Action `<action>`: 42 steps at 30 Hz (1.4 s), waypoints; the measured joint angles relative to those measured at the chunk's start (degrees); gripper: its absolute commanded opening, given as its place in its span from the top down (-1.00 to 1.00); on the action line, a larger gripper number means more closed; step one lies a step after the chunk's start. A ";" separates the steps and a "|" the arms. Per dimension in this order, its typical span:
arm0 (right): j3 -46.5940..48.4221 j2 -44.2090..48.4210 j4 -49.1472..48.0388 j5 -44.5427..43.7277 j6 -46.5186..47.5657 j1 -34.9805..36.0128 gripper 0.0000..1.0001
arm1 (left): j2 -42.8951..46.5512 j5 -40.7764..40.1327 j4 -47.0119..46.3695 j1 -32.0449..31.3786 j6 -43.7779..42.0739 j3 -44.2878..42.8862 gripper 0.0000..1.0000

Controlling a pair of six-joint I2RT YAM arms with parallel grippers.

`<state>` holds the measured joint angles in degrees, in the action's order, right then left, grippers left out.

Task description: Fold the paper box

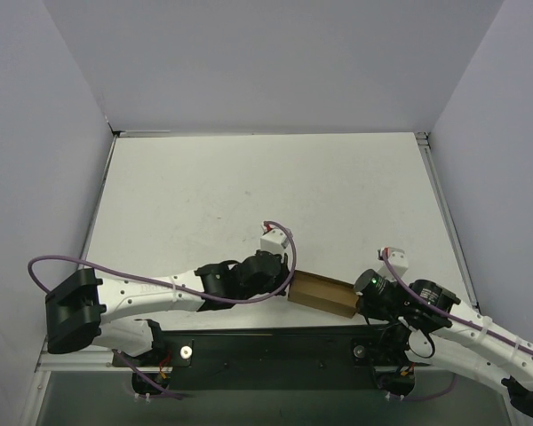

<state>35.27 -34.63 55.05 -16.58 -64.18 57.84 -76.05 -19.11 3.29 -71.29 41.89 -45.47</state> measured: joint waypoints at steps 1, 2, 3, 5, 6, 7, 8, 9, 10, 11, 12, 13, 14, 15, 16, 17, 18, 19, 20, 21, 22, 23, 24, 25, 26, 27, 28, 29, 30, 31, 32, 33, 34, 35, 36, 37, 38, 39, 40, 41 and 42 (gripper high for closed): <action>0.33 0.00 0.39 -0.15 0.00 0.00 0.60 | -0.17 0.11 0.90 -0.04 -0.37 -0.57 1.00; 0.72 0.00 1.07 -0.35 0.02 0.00 0.56 | -0.44 0.13 1.84 -0.17 -0.72 -1.22 1.00; 1.27 0.00 1.95 -0.63 0.04 0.00 0.53 | -0.76 0.28 2.73 -0.28 -1.09 -1.95 1.00; 2.67 0.00 3.30 -1.11 0.33 0.00 0.43 | -1.22 0.52 4.11 -0.44 -1.81 -2.95 1.00; 3.82 -0.02 4.13 -1.44 0.37 0.00 0.41 | -1.40 0.55 4.70 -0.50 -2.10 -3.37 1.00; 4.61 -0.02 4.63 -1.70 0.46 0.00 0.35 | -1.51 0.57 5.01 -0.52 -2.27 -3.61 1.00; 5.60 -0.02 5.33 -2.10 0.59 0.00 0.34 | -1.55 0.55 5.29 -0.57 -2.38 -3.76 1.00; 6.47 -0.02 5.99 -2.45 0.63 0.00 0.33 | -1.60 0.59 5.57 -0.57 -2.56 -3.96 1.00; 7.19 -0.02 6.58 -2.89 0.79 0.00 0.32 | -1.64 0.63 5.84 -0.57 -2.69 -4.09 1.00; 7.82 -0.02 7.23 -3.32 0.94 0.00 0.31 | -1.66 0.74 6.03 -0.59 -2.80 -4.20 1.00; 8.33 -0.02 7.85 -3.78 1.01 0.00 0.31 | -1.66 0.79 6.21 -0.61 -2.99 -4.26 1.00; 8.68 -0.02 8.44 -4.17 1.14 0.00 0.30 | -1.66 0.92 6.40 -0.61 -3.15 -4.37 1.00; 8.83 -0.02 8.92 -4.44 1.20 0.00 0.30 | -1.66 1.01 6.56 -0.63 -3.26 -4.46 1.00; 8.92 -0.02 9.38 -4.68 1.22 0.00 0.30 | -1.66 1.05 6.69 -0.63 -3.32 -4.52 1.00; 8.92 -0.02 9.73 -4.87 1.31 0.00 0.33 | -1.66 1.11 6.75 -0.63 -3.37 -4.55 1.00; 8.92 -0.02 9.97 -4.96 1.36 0.00 0.36 | -1.66 1.18 6.86 -0.63 -3.39 -4.61 1.00; 8.92 -0.04 10.03 -5.03 1.42 0.00 0.38 | -1.66 1.20 6.99 -0.63 -3.41 -4.66 1.00; 8.92 -0.09 10.05 -5.03 1.51 0.00 0.40 | -1.66 1.22 7.10 -0.63 -3.45 -4.72 1.00; 8.92 -0.13 10.01 -5.01 1.66 0.00 0.41 | -1.66 1.25 7.21 -0.63 -3.48 -4.79 1.00; 8.92 -0.24 9.92 -4.92 1.77 0.00 0.43 | -1.66 1.31 7.34 -0.63 -3.52 -4.83 1.00; 8.92 -0.33 9.84 -4.85 1.88 0.00 0.45 | -1.66 1.33 7.39 -0.63 -3.54 -4.83 1.00; 8.90 -0.39 9.68 -4.74 2.08 0.00 0.46 | -1.66 1.36 7.50 -0.63 -3.56 -4.90 1.00; 8.83 -0.44 9.40 -4.52 2.21 0.00 0.47 | -1.66 1.38 7.63 -0.63 -3.58 -4.96 1.00; 8.63 -0.44 9.05 -4.37 2.32 0.00 0.47 | -1.68 1.38 7.76 -0.63 -3.61 -5.05 1.00; 8.33 -0.44 8.81 -4.15 2.40 0.00 0.48 | -1.70 1.38 7.91 -0.63 -3.61 -5.14 1.00; 7.98 -0.46 8.59 -3.96 2.49 0.00 0.47 | -1.73 1.38 7.93 -0.63 -3.63 -5.16 1.00; 7.56 -0.46 8.33 -3.82 2.54 0.00 0.48 | -1.75 1.38 7.93 -0.63 -3.63 -5.16 1.00; 7.17 -0.46 8.15 -3.65 2.56 0.00 0.48 | -1.77 1.38 7.93 -0.63 -3.65 -5.18 1.00; 6.80 -0.48 8.02 -3.52 2.60 0.00 0.49 | -1.79 1.38 8.02 -0.63 -3.67 -5.25 1.00; 6.49 -0.48 7.93 -3.50 2.64 0.00 0.56 | -1.81 1.38 8.07 -0.63 -3.69 -5.27 1.00; 6.23 -0.52 7.89 -3.48 2.69 0.00 0.60 | -1.86 1.40 8.11 -0.63 -3.72 -5.31 1.00; 5.99 -0.57 7.76 -3.48 2.69 0.00 0.63 | -1.88 1.40 8.17 -0.63 -3.78 -5.40 1.00; 5.86 -0.59 7.67 -3.50 2.75 0.00 0.64 | -1.97 1.40 8.20 -0.63 -3.80 -5.46 1.00; 5.75 -0.61 7.52 -3.48 2.75 0.00 0.64 | -1.99 1.40 8.17 -0.63 -3.82 -5.49 1.00; 5.64 -0.63 7.37 -3.48 2.75 0.00 0.64 | -2.01 1.42 8.17 -0.63 -3.82 -5.49 1.00; 5.57 -0.68 7.17 -3.48 2.78 0.00 0.63 | -2.01 1.42 8.17 -0.63 -3.85 -5.49 1.00; 5.44 -0.68 6.95 -3.48 2.80 0.00 0.64 | -2.03 1.46 8.15 -0.63 -3.85 -5.49 1.00; 5.29 -0.68 6.78 -3.48 2.86 0.00 0.64 | -2.03 1.46 8.15 -0.63 -3.87 -5.49 1.00; 5.09 -0.70 6.54 -3.45 2.91 0.00 0.66 | -2.03 1.51 8.15 -0.63 -3.89 -5.49 1.00; 4.83 -0.72 6.29 -3.45 2.91 0.00 0.69 | -2.03 1.53 8.13 -0.66 -3.96 -5.49 1.00; 4.55 -0.74 6.05 -3.43 2.91 0.00 0.71 | -2.03 1.57 8.13 -0.66 -4.02 -5.49 1.00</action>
<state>39.81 -35.38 61.10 -20.01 -61.28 57.84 -78.08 -17.54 11.42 -71.94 37.87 -50.96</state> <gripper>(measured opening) 0.174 0.020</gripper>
